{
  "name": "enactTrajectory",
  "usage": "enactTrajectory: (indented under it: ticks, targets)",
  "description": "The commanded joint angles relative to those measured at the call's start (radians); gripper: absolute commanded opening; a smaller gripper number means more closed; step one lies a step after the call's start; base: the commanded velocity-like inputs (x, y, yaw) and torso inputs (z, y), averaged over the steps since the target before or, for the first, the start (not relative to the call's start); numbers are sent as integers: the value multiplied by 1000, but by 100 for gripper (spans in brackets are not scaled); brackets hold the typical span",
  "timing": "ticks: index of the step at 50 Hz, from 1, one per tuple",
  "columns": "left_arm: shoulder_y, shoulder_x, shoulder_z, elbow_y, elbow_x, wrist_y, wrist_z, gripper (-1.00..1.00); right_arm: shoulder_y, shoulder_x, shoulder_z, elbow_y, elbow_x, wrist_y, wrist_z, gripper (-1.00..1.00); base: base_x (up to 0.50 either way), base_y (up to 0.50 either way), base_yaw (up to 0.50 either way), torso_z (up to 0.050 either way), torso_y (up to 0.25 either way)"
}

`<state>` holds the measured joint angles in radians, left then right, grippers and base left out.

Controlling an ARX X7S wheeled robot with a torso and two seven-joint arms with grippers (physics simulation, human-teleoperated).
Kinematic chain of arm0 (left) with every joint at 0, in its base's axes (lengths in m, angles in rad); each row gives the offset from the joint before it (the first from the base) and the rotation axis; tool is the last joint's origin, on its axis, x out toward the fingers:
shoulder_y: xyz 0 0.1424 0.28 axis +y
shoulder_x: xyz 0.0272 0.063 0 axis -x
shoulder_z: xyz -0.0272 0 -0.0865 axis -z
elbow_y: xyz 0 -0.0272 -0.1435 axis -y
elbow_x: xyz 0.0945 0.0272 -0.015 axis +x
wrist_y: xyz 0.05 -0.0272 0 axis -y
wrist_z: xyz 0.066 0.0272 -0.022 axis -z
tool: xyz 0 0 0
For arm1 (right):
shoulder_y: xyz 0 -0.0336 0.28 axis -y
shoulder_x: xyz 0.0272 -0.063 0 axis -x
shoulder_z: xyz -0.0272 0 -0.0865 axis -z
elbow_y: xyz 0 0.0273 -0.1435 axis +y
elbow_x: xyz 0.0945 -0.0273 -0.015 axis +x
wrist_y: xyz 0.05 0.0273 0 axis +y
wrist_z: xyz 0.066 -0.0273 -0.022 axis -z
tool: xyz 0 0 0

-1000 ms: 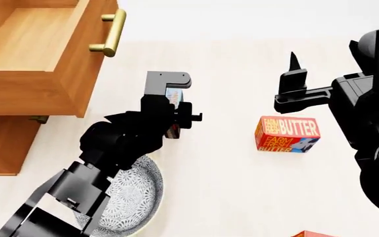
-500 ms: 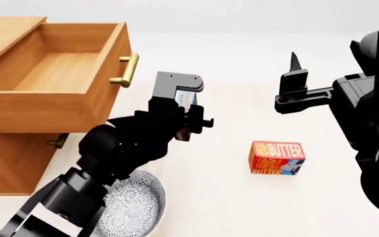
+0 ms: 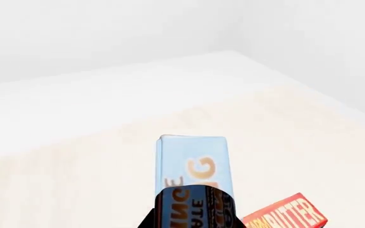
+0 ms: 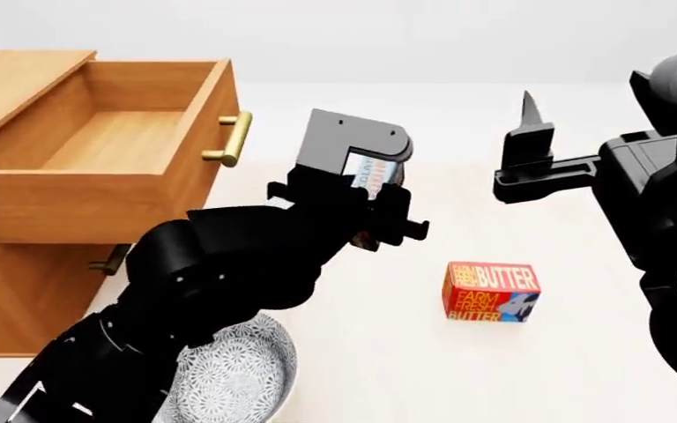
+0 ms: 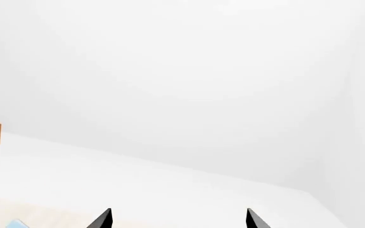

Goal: Put the chocolate pudding in the top drawer of the cabinet and close it.

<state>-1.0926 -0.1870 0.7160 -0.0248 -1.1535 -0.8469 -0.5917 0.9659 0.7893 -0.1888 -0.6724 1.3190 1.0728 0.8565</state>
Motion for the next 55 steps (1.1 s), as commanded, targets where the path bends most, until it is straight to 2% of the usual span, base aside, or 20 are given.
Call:
enactTrajectory:
  ticks: [1,13,27,39,55]
  targets:
    - [-59,-19,-50,159,-101,-58,-85,-100,5,9,11,-9,27,0,16,100,0,0,0,-5,123]
    - [-263,-59,-124,210,-194,-156,-208,-100,19,34,41,-31,99,4,57,100,0,0,0,0,0]
    - [-541,-121,-178,26,-198,-239,-246,-100,-6,82,104,-69,176,-24,94,100,0,0,0,0,0]
    - [-694,-181,-121,-178,-69,-251,-156,-100,-12,90,107,-80,187,-30,99,100,0,0,0,0,0]
    - [-748,-233,-7,-348,85,-233,-65,-100,-40,95,109,-83,159,-45,78,100,0,0,0,0,0]
